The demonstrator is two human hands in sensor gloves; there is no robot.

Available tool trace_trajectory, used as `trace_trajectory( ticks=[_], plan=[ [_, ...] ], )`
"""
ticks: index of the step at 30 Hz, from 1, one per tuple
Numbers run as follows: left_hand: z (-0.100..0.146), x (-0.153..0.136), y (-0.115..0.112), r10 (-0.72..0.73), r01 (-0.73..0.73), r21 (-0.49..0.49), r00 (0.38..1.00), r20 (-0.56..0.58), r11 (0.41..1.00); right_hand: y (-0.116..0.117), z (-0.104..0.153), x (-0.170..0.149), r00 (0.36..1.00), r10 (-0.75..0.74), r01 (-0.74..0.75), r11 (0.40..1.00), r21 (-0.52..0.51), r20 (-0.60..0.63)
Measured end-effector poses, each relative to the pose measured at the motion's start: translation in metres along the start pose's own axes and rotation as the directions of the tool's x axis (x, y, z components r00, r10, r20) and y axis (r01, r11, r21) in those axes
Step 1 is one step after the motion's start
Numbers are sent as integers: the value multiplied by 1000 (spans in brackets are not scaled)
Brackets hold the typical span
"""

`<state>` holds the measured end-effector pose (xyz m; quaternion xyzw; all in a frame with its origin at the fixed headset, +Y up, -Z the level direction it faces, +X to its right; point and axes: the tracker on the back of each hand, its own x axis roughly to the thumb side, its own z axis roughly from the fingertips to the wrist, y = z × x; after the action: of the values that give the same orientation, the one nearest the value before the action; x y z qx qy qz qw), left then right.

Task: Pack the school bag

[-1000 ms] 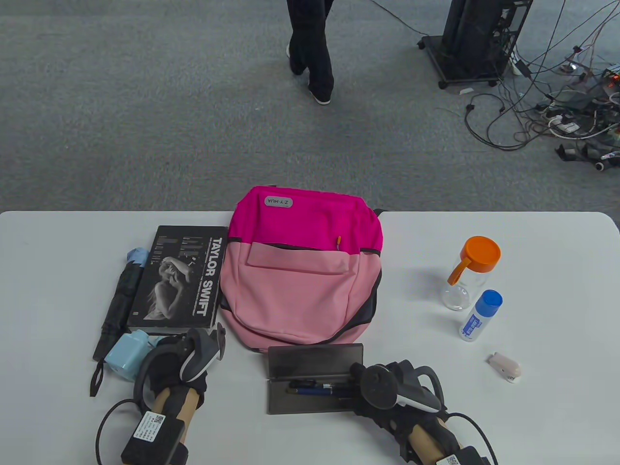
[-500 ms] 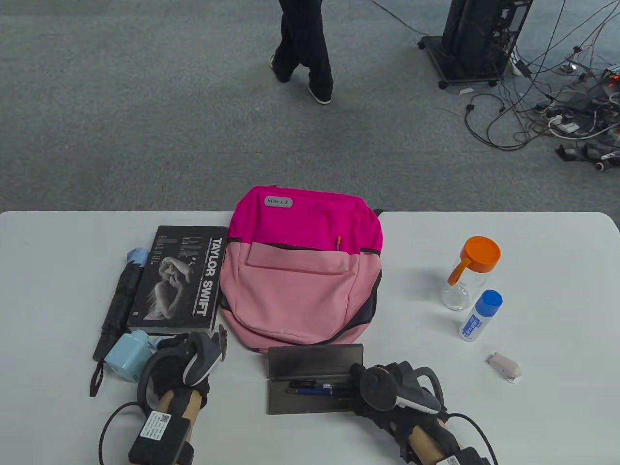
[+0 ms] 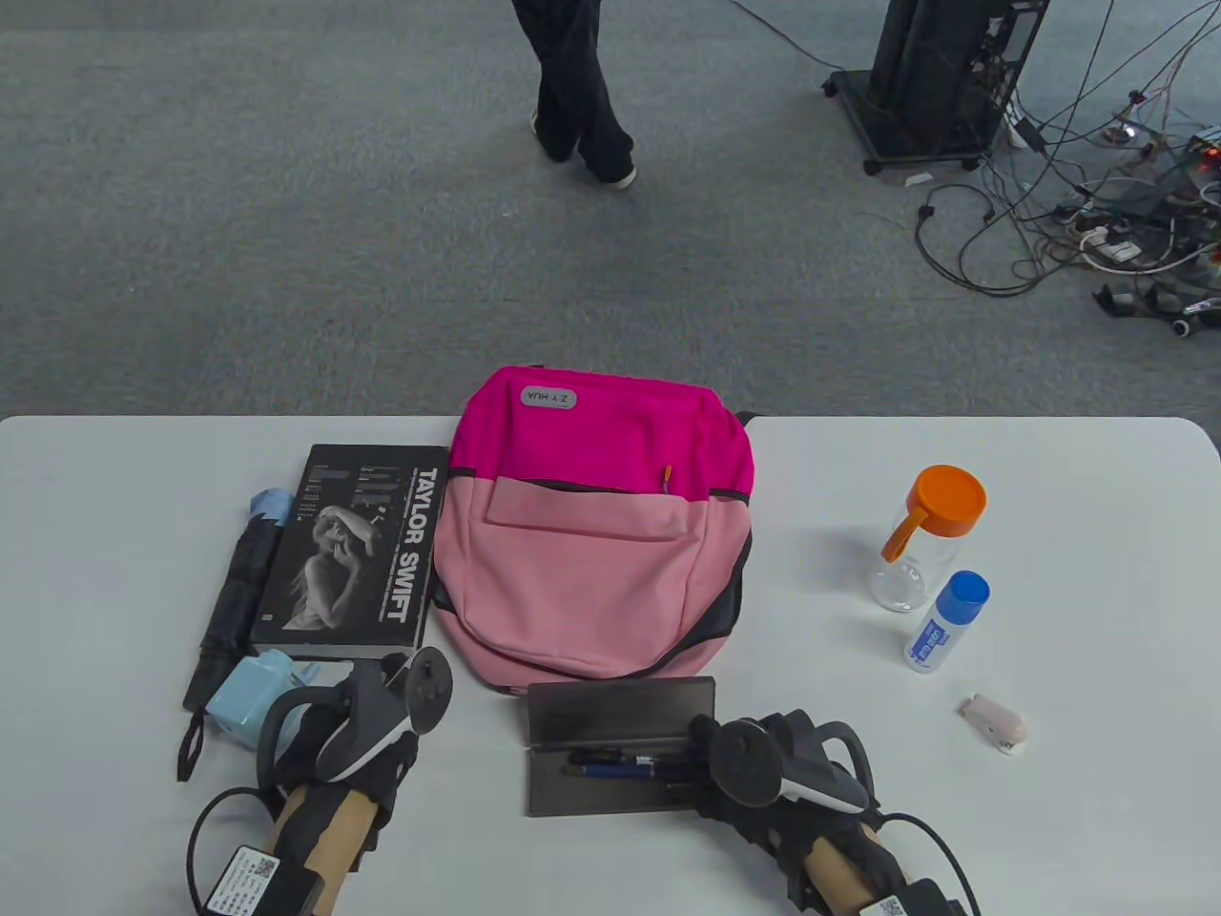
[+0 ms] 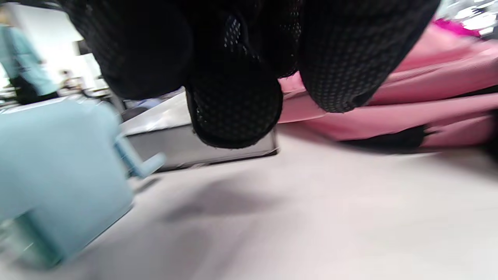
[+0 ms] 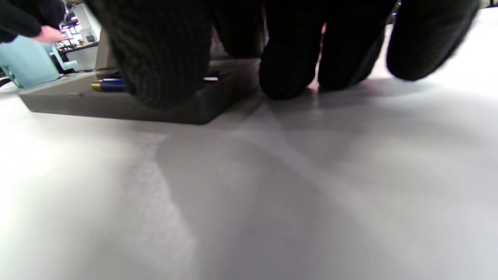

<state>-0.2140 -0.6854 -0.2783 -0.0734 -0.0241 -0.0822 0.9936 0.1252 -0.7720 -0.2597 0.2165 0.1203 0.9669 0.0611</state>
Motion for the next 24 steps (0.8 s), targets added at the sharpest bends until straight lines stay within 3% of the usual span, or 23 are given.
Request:
trace_trajectory(
  ticks=[3, 4, 6, 10, 24],
  plan=[
    [6, 11, 8, 55, -61, 37, 989, 140, 997, 0, 0, 0, 1000, 3, -3, 1000, 7, -6],
    [8, 16, 11, 76, -90, 44, 964, 254, 995, 0, 0, 0, 1000, 3, -3, 1000, 8, -7],
    [14, 26, 14, 124, -152, 49, 922, 367, 987, 0, 0, 0, 1000, -1, 1, 1000, 6, -6],
    [25, 49, 15, 55, -132, 120, 863, 503, 984, 0, 0, 0, 1000, -5, 5, 1000, 4, -7],
    [14, 104, -30, -66, 7, 104, 815, 576, 995, 0, 0, 0, 1000, -4, 4, 1000, 4, -9]
  ],
)
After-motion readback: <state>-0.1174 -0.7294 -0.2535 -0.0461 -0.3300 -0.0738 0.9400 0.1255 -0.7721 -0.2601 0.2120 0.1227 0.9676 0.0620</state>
